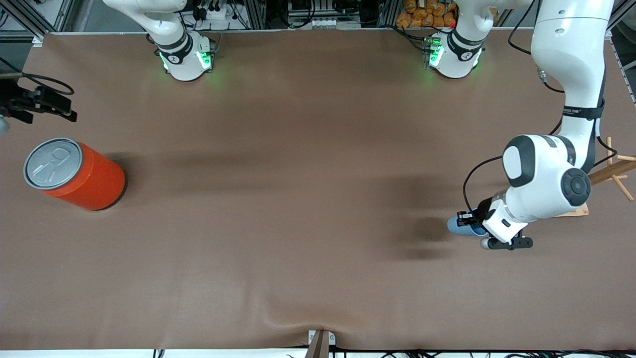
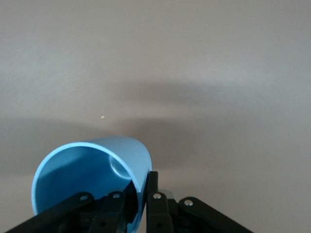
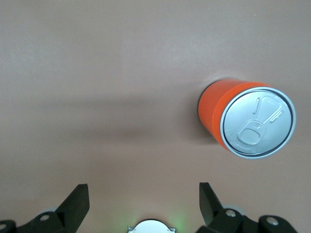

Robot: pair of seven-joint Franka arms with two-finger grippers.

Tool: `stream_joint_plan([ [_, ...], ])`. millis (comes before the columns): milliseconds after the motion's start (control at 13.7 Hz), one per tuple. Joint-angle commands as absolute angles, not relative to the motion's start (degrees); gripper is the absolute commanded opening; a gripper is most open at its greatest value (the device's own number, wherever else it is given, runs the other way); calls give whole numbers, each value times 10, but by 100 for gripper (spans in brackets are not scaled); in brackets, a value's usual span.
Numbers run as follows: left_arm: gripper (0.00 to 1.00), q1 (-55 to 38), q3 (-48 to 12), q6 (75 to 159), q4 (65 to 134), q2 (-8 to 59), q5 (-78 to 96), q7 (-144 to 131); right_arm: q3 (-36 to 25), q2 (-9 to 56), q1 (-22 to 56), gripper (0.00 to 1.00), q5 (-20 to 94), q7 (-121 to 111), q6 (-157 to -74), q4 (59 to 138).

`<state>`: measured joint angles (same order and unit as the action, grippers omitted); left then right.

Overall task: Flip cup
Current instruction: 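Carry the blue cup with the left gripper toward the wooden stand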

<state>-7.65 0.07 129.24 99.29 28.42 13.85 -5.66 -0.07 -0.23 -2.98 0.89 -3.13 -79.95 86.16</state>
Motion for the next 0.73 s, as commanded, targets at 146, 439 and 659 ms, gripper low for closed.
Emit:
stream_joint_plan([
  [146, 0, -91, 1, 1412, 1140, 210, 25, -154, -31, 7, 2, 100, 8, -20, -810, 841],
  [439, 0, -93, 0, 1412, 1141, 214, -66, -205, -27, 5, 3, 100, 12, -16, -824, 828],
  [659, 0, -87, 1, 1412, 1141, 226, -97, -208, -29, 4, 1, 100, 11, -19, -824, 828],
])
